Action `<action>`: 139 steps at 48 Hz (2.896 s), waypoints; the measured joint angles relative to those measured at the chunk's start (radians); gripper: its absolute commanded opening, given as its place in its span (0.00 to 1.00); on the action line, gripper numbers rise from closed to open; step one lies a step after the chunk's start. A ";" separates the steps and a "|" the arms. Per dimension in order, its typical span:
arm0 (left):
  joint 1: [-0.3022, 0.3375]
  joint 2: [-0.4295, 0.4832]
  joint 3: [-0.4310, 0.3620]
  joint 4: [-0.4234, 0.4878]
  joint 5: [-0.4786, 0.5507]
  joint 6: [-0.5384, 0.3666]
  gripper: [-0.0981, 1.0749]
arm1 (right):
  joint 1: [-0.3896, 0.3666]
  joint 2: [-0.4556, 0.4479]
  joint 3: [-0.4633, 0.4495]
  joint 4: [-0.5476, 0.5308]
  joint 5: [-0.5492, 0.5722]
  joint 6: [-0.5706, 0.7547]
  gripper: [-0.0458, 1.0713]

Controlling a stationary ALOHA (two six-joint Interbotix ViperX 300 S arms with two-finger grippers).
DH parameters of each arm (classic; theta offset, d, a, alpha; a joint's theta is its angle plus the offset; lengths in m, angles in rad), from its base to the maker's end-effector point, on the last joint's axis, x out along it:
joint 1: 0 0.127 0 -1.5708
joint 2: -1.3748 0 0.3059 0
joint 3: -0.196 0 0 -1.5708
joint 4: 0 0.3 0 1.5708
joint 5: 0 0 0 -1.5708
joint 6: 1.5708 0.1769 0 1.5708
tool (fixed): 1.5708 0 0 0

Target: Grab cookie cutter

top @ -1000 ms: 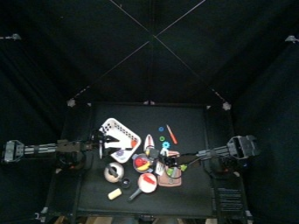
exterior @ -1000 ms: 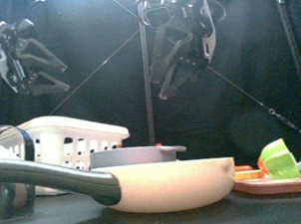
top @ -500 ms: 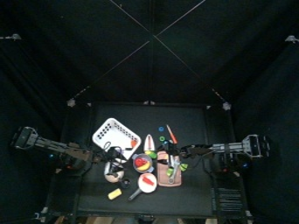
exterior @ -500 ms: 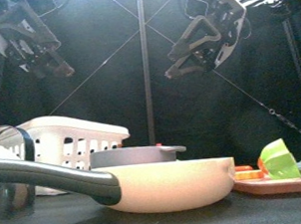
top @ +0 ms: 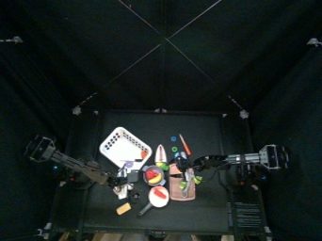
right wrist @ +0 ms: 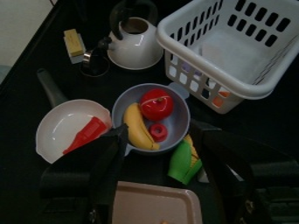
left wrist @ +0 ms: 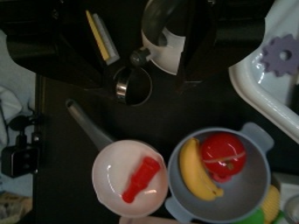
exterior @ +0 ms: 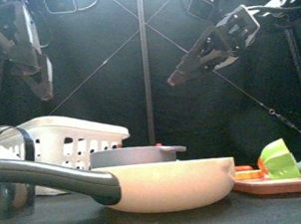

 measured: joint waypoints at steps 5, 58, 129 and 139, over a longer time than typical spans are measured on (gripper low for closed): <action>-0.038 0.051 -0.049 0.029 0.054 0.000 0.86 | 0.000 -0.006 0.008 0.011 -0.002 0.002 0.85; -0.095 0.327 -0.141 0.034 0.158 0.061 0.71 | 0.000 -0.009 0.020 0.035 0.000 0.002 0.85; -0.005 0.209 -0.202 0.035 0.187 0.078 0.61 | 0.000 -0.009 0.026 0.038 0.000 0.005 0.85; 0.021 0.199 -0.202 0.035 0.206 0.080 0.60 | 0.000 -0.009 0.032 0.040 0.000 0.005 0.85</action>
